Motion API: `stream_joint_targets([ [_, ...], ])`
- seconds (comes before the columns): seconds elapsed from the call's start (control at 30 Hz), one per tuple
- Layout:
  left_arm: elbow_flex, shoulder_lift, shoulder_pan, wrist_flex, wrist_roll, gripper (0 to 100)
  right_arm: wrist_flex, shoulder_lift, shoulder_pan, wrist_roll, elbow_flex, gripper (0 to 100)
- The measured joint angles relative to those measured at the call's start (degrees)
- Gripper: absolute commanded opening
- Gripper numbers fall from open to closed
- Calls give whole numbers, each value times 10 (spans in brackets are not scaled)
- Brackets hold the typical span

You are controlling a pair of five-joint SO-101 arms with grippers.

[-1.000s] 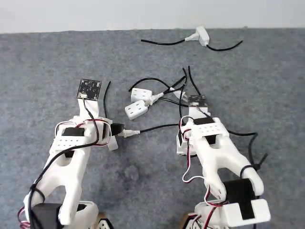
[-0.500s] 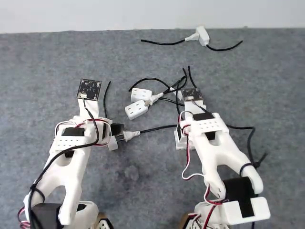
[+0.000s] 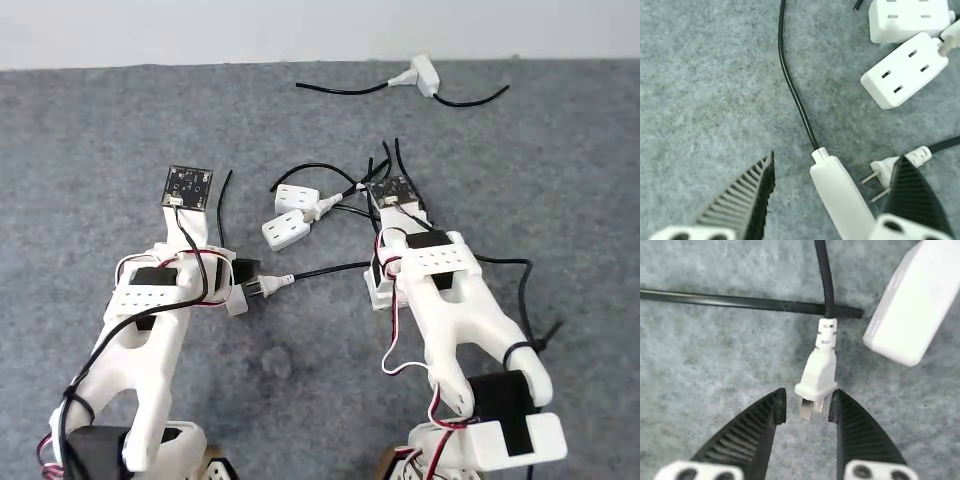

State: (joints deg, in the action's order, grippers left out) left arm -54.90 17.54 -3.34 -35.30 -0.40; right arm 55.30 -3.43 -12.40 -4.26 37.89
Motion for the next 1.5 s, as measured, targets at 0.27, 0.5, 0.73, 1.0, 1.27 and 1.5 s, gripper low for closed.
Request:
stream_joint_targets([
  [0.27,0,0,0,0,0,348,0,39,0,-5,0,162],
  [0.5,0,0,0,0,0,348,15,85,14,-7,-47,162],
  [0.73,0,0,0,0,0,348,18,92,21,-7,-68,162],
  [1.0,0,0,0,0,0,348,28,93,24,-8,-77,162],
  [1.27,0,0,0,0,0,348,78,97,25,-8,-142,162],
  [1.5,0,0,0,0,0,349,78,97,25,-8,-147,162],
])
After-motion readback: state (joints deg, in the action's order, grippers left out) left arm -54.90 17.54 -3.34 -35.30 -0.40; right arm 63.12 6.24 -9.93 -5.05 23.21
